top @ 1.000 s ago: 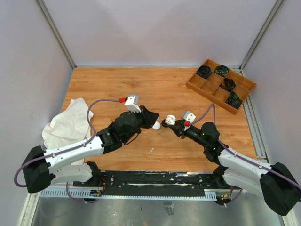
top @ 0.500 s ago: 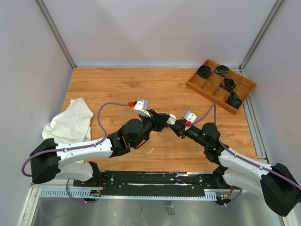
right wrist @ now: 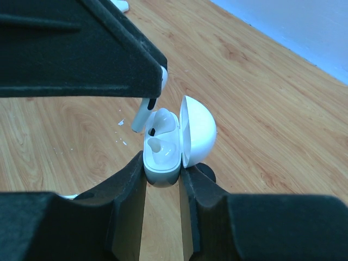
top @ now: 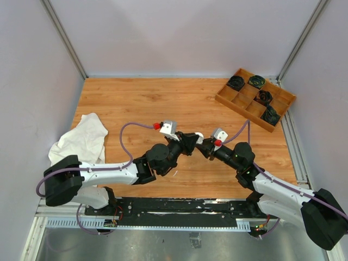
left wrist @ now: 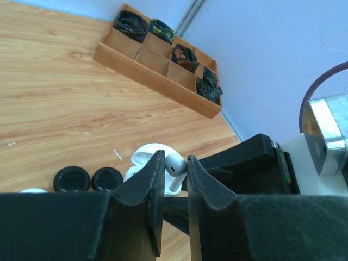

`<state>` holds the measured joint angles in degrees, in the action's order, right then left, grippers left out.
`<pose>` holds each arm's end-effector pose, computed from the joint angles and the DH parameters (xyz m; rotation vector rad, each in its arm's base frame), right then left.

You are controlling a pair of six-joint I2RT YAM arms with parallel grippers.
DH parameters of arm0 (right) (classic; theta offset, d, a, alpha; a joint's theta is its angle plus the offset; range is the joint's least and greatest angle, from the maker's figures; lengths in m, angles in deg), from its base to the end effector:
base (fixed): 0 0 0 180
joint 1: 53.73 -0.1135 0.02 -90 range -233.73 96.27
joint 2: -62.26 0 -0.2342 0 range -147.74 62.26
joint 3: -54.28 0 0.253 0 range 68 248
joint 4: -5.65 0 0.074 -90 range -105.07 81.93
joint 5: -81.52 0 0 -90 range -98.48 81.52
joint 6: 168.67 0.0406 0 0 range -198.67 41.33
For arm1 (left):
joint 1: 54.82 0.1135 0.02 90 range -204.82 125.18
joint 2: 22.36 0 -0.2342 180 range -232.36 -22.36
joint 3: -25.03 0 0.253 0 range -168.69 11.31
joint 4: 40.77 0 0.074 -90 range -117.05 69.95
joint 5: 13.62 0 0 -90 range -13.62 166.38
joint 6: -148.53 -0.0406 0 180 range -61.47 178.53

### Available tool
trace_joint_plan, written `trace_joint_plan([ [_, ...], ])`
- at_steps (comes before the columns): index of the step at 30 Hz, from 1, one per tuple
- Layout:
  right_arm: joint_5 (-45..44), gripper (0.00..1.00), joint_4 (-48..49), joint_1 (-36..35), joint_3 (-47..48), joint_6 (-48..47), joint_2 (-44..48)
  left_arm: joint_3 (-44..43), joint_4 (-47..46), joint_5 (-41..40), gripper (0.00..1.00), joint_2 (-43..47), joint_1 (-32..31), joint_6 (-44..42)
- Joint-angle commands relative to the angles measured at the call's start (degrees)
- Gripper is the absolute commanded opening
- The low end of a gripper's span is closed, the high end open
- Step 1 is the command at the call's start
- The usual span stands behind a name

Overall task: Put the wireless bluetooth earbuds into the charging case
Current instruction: Place the earbud in the charging case.

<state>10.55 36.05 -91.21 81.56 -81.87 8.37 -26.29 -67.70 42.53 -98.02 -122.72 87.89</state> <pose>0.1668 0.1446 0.1968 -0.7878 1.3377 0.7259 0.1339 -0.2696 0.2410 0.0450 1.6023 -0.8921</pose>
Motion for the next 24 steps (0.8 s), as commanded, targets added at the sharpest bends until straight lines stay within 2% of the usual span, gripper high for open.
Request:
trace_joint_plan([
  [1, 0.6, 0.02, 3.3, 0.7, -0.7, 0.6, 0.6, 1.7, -8.4, -2.8, 0.24, -1.5, -0.7, -4.1],
  [10, 0.7, 0.01, 3.6, 0.6, -0.8, 0.8, 0.7, 3.0, -14.0, -2.5, 0.24, -4.0, -1.0, -6.3],
  [24, 0.4, 0.01, 3.6, 0.7, -1.0, 0.7, 0.9, 4.1, -14.6, -3.8, 0.24, -5.3, -1.4, -7.0],
])
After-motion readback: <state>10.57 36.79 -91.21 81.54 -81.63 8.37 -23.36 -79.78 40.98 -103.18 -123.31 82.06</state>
